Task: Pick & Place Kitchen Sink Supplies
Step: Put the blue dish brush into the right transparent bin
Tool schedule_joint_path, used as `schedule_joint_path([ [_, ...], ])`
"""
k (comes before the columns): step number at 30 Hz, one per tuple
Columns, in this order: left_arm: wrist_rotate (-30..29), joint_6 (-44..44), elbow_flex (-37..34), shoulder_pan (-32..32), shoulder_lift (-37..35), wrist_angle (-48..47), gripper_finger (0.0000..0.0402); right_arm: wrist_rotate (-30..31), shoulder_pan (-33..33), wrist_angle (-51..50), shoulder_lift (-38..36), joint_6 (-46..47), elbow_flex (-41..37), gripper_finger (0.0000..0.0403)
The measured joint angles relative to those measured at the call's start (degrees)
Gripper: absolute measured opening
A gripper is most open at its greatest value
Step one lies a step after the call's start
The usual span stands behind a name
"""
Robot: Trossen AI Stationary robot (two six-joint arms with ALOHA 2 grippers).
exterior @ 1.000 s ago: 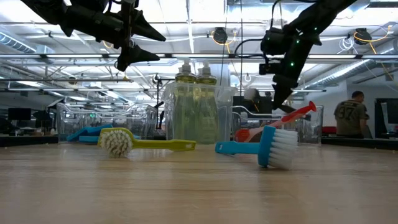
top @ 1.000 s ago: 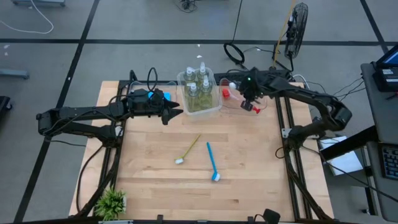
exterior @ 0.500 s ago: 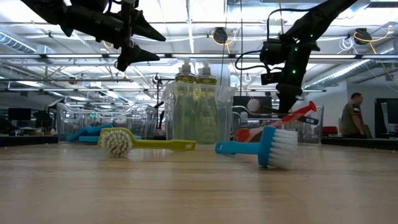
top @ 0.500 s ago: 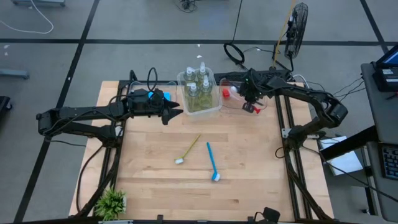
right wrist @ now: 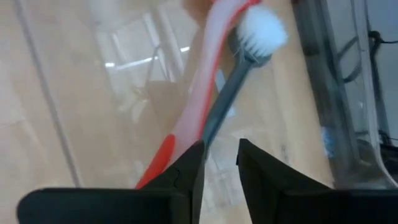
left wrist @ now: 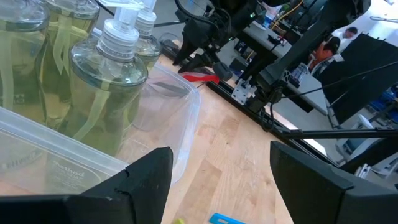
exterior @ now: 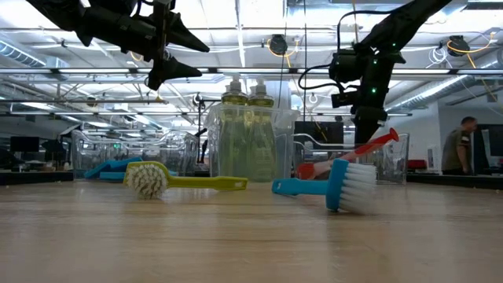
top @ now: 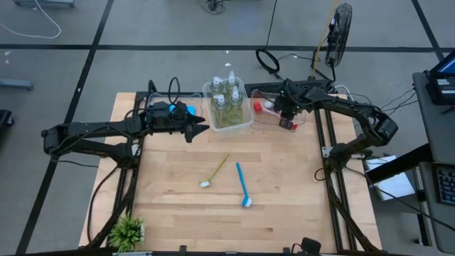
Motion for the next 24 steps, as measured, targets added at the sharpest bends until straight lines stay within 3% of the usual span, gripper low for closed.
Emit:
schedule_joint_path([
  [4,-0.01,0.49,0.00,-0.02,0.00,0.02,0.0269,3.19,0.45,0.55,-2.96,-0.03,0.00,0.0098],
  [13,0.01,0.65,0.00,-0.01,0.00,0.04,0.0269,1.33,0.61,3.37,-17.60,3.93,0.00,0.0085],
  [24,0.04,0.29,0.00,-2.40,0.00,0.03,0.0269,-29.07,1.39,5.74,-33.15,15.93,0.00,0.0088],
])
